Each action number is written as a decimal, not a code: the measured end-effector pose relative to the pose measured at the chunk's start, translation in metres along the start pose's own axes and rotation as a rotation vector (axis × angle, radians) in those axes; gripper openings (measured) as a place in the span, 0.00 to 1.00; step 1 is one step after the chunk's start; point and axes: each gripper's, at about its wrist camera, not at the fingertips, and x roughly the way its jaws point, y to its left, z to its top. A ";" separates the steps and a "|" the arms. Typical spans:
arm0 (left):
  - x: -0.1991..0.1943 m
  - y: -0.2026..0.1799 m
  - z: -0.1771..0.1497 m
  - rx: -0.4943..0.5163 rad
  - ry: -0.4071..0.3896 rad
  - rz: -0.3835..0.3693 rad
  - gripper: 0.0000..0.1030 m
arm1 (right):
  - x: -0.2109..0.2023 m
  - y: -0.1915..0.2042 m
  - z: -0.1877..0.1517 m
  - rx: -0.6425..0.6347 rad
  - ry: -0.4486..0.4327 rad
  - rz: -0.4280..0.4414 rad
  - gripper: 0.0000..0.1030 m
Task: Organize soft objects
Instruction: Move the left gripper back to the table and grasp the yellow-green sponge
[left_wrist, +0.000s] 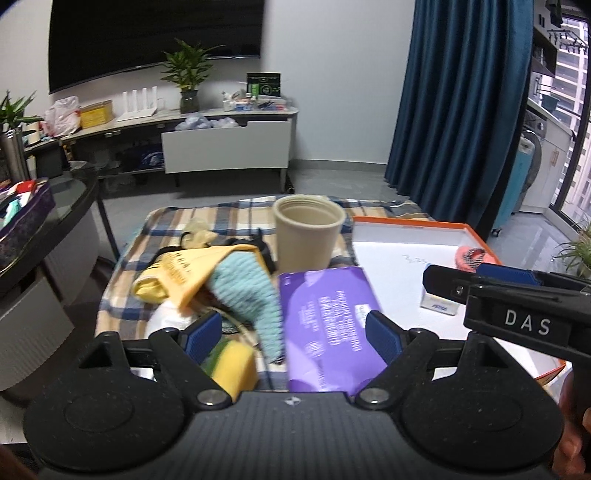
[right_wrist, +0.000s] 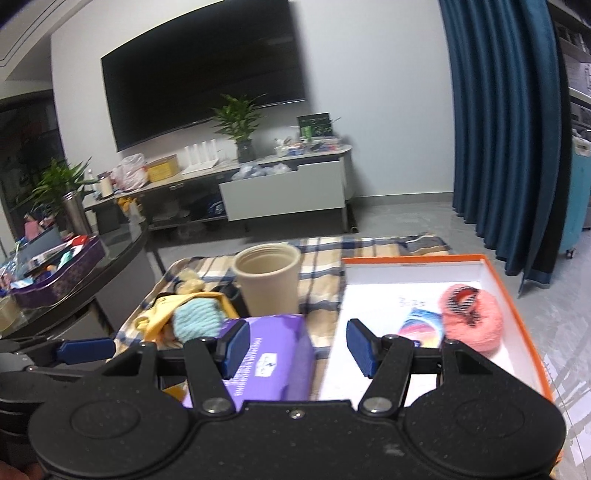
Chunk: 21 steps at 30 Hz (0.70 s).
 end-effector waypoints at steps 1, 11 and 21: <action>-0.001 0.002 -0.001 -0.002 -0.001 0.007 0.84 | 0.001 0.004 0.000 -0.005 0.002 0.006 0.69; -0.014 0.035 -0.017 -0.013 -0.005 0.041 0.85 | 0.007 0.041 -0.017 -0.054 0.035 0.066 0.69; -0.014 0.076 -0.046 -0.066 0.047 0.084 0.85 | 0.013 0.065 -0.032 -0.094 0.074 0.113 0.69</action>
